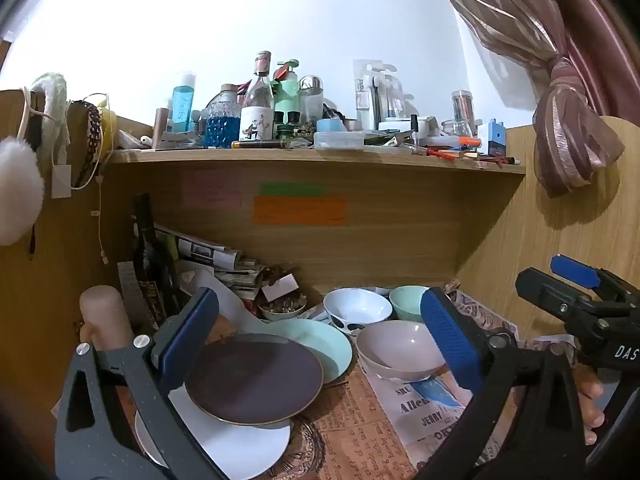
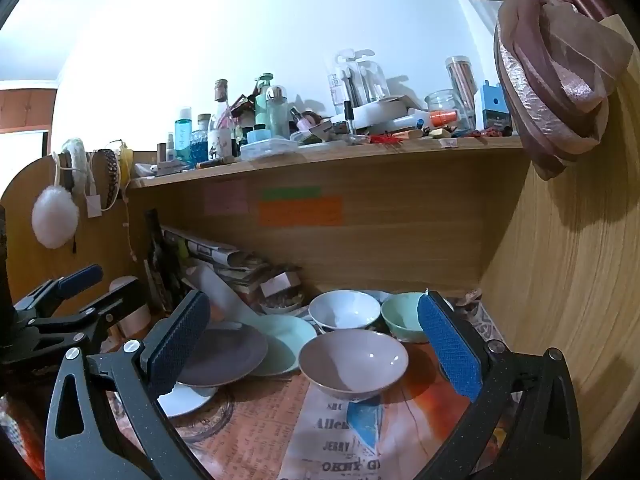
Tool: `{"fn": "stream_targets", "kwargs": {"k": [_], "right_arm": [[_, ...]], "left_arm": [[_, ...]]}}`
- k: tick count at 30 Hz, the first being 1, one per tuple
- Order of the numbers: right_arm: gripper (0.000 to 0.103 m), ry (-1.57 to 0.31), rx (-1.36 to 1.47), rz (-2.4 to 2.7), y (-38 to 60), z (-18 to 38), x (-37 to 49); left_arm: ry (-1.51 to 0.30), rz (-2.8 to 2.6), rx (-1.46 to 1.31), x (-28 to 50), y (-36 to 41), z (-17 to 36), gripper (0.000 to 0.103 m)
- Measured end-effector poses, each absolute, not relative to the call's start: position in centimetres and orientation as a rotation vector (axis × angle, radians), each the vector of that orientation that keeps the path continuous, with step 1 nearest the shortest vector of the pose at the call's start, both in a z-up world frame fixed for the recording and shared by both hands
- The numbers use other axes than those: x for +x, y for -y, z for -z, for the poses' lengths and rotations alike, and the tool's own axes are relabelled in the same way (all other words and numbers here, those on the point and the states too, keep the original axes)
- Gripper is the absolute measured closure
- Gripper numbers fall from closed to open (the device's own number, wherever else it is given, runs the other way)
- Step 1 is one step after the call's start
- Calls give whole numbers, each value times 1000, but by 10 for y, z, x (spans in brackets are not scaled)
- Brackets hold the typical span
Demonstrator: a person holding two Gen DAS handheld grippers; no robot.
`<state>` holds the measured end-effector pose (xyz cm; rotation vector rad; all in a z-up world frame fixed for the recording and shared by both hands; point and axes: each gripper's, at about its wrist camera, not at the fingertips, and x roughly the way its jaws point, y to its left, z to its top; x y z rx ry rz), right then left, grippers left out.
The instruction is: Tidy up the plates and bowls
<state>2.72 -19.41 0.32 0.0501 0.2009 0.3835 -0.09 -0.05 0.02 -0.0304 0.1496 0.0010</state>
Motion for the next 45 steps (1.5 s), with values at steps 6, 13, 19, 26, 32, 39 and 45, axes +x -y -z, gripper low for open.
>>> {"fn": "stream_targets", "kwargs": {"k": [6,13,19,26,32,39,45], "right_arm": [[0,-203,49,-379,194,-3,28],[0,-198,48,-381,191,-3,29],[0,-197,53,-381,194,-2,29],[0,-198,55,-382,193,-4,29],[0,-195,56,-382,193,-5,29],[0,-191,55,-381,192,-5,28],[0,-188,59,-382,192,-6,26]], "left_arm": [[-148,-4,-37,4,-5,2,0],[-144,-8,-27,3,0,-4,0],[-142,-5,-19,5,4,-8,0],[-141,-4,-20,7,7,-9,0],[-139,-4,-22,8,7,-10,0],[-136,-2,-24,11,9,-10,0],[-135,-2,-24,9,8,-9,0]]}}
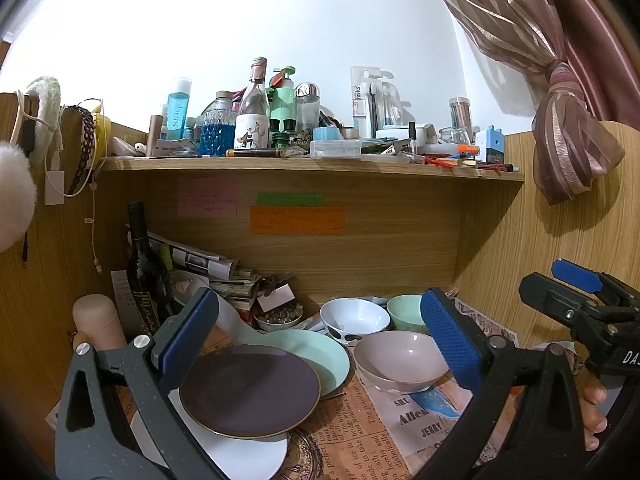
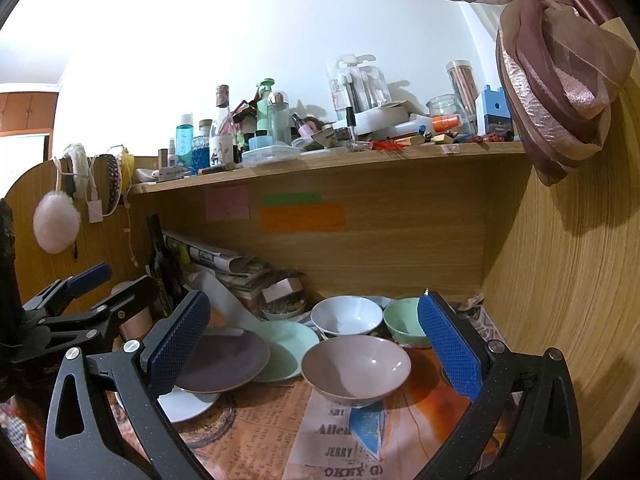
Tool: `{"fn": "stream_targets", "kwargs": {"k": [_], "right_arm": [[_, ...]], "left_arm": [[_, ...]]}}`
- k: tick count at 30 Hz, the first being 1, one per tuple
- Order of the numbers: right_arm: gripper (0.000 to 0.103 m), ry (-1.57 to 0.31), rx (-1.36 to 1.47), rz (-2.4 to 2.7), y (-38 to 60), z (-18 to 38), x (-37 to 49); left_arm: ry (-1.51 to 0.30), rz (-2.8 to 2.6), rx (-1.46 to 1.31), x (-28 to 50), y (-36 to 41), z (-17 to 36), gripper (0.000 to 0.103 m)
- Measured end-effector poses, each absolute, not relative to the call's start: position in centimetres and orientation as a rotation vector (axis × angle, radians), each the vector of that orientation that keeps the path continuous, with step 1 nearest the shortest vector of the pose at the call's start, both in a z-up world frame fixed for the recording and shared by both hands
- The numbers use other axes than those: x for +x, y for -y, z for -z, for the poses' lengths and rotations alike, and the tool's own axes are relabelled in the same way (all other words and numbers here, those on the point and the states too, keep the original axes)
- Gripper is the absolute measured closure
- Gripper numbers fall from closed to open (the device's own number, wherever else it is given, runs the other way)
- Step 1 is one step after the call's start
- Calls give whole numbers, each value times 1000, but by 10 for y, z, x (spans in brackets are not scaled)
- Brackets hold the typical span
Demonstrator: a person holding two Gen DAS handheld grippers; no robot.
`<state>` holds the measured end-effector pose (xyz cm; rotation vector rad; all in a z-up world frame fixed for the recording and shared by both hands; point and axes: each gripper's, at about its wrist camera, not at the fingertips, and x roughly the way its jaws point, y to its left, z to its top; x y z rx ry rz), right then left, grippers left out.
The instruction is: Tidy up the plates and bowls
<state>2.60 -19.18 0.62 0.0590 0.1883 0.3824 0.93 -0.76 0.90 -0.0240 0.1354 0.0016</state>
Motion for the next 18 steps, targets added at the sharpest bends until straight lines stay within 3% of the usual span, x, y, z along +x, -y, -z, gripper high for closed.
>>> {"fn": "stream_targets", "kwargs": {"k": [18], "right_arm": [[0,-186,60,-383,190,-5,25]], "left_arm": [[-134,-1,-24,10,8,-11,0]]}}
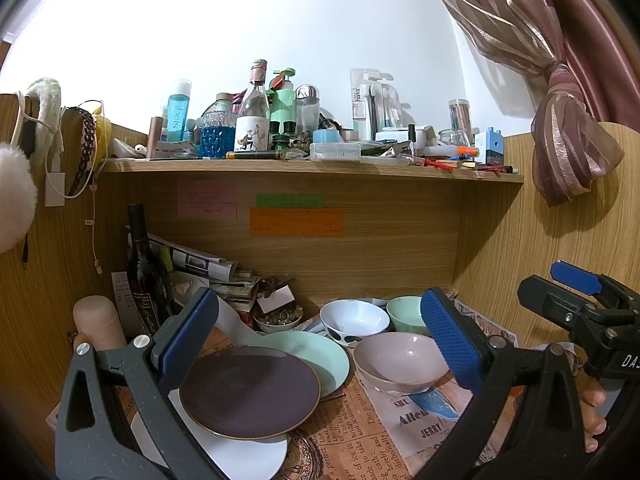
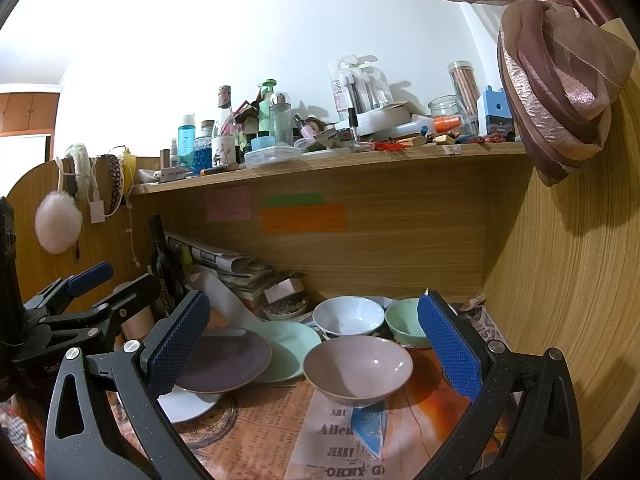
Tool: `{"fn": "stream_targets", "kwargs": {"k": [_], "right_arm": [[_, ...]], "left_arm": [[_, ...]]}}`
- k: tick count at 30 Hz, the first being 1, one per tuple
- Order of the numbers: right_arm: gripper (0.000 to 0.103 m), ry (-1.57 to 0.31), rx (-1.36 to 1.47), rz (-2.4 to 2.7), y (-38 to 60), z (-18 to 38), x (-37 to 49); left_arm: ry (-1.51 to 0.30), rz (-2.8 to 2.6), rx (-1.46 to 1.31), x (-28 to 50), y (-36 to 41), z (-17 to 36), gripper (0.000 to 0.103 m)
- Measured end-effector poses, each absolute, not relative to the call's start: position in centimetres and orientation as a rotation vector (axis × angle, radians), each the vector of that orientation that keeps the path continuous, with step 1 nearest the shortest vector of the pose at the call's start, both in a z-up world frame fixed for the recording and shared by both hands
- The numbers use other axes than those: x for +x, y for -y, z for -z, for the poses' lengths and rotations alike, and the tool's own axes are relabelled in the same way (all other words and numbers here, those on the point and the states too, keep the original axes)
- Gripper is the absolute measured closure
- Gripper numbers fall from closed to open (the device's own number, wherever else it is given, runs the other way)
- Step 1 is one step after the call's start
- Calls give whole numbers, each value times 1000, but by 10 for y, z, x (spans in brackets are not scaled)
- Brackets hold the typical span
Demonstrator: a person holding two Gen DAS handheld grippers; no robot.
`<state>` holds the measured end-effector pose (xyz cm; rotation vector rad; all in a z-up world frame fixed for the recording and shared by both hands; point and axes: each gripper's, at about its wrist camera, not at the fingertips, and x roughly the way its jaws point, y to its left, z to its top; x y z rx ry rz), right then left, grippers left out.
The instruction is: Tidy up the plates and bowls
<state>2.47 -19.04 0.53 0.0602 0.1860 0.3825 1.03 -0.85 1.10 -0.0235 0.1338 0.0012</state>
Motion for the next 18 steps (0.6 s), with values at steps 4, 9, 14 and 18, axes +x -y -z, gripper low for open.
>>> {"fn": "stream_targets", "kwargs": {"k": [4,9,14,18], "right_arm": [[0,-185,60,-382,190,-5,24],[0,-185,60,-382,190,-5,25],[0,-185,61,-383,190,-4,25],[0,-187,60,-384,189,-6,25]], "left_arm": [[-133,-1,-24,10,8,-11,0],[-132,-1,-24,10,8,-11,0],[-133,-2,-24,11,9,-11,0],[-135,-1,-26,12,9,-12,0]]}}
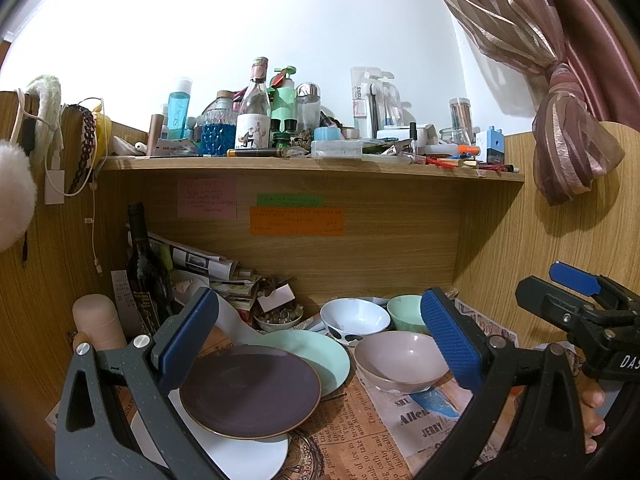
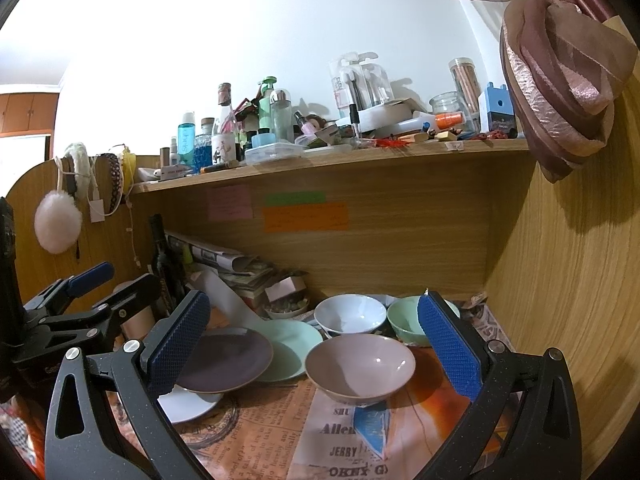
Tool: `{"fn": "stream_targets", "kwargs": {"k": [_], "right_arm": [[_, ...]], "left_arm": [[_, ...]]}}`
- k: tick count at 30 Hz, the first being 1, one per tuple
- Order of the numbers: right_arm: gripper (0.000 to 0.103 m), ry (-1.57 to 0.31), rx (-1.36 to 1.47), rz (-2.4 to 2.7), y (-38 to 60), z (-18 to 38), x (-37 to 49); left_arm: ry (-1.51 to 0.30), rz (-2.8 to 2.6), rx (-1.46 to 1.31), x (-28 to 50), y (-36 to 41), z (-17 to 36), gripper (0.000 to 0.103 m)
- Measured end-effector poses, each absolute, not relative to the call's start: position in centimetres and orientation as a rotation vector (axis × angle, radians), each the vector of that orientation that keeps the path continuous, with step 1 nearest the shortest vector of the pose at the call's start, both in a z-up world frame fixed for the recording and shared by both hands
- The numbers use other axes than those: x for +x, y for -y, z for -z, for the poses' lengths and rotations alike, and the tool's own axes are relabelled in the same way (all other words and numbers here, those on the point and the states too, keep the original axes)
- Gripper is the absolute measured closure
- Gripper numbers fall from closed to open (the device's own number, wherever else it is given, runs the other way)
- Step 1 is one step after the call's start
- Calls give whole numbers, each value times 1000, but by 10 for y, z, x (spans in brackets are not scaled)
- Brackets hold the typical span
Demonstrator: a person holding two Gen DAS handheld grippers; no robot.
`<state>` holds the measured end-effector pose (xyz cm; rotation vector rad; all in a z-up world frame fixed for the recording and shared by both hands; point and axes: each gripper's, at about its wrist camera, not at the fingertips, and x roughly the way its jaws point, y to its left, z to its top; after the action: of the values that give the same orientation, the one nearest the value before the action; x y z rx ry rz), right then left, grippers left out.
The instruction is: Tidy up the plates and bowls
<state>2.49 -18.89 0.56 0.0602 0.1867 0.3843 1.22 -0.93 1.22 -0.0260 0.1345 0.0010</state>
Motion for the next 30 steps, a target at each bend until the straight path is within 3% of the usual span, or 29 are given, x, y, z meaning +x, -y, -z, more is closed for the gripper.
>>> {"fn": "stream_targets", "kwargs": {"k": [15,26,30], "right_arm": [[0,-298,57,-421,154,21,58],[0,-496,21,-496,111,64,104],[4,-574,55,-508,101,80,122]], "left_arm": [[-242,-45,-16,35,-19,15,0],[-443,-46,-50,80,-85,49,0],[-510,-67,-53,102,-107,57,10]]}}
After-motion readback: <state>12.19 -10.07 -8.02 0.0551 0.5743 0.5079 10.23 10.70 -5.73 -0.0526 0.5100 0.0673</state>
